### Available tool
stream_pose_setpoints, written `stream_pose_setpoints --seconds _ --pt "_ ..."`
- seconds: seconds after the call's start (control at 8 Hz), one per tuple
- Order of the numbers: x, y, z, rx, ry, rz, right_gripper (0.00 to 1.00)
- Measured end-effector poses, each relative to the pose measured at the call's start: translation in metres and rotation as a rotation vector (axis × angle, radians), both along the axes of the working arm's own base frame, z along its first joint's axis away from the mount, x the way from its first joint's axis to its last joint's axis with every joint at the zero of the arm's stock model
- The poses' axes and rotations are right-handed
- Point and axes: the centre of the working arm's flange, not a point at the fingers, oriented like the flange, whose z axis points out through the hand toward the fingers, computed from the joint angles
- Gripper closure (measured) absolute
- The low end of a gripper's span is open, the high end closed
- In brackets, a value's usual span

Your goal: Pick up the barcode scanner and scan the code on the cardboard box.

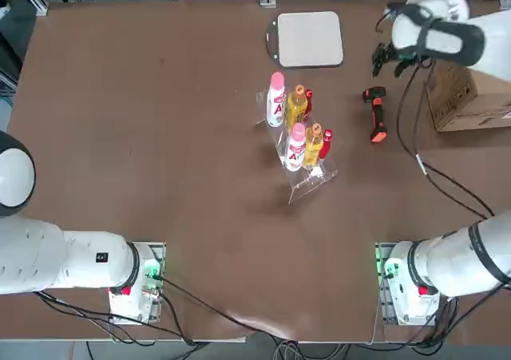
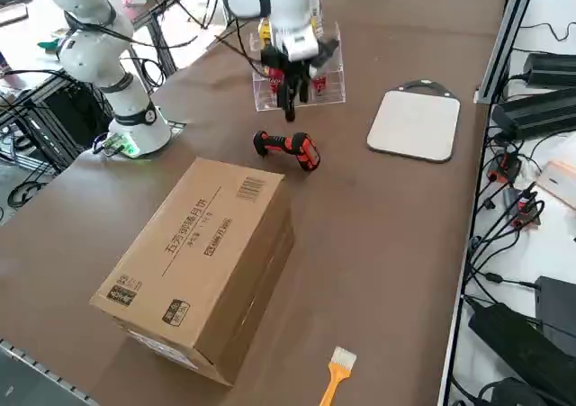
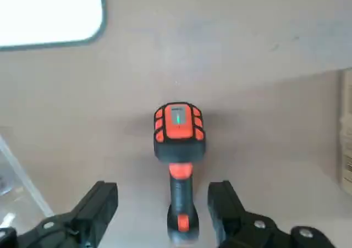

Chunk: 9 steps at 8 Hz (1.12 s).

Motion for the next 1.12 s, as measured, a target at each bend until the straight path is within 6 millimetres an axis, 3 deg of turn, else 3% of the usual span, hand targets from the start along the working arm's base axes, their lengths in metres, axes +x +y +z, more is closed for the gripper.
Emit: stream_pose_setpoints --seconds 0.25,0.5,0.75,1.12 --pt "0.004 -0.014 0.103 0.009 0.010 -0.027 0.00" --pt "0.007 -0.030 0.179 0.012 -0.004 -0.055 0.00" --pt "0.009 -0.038 0.218 0.011 -0.018 -0.071 0.00" --pt "0.029 -0.066 0.227 0.035 -0.003 -0.134 0.00"
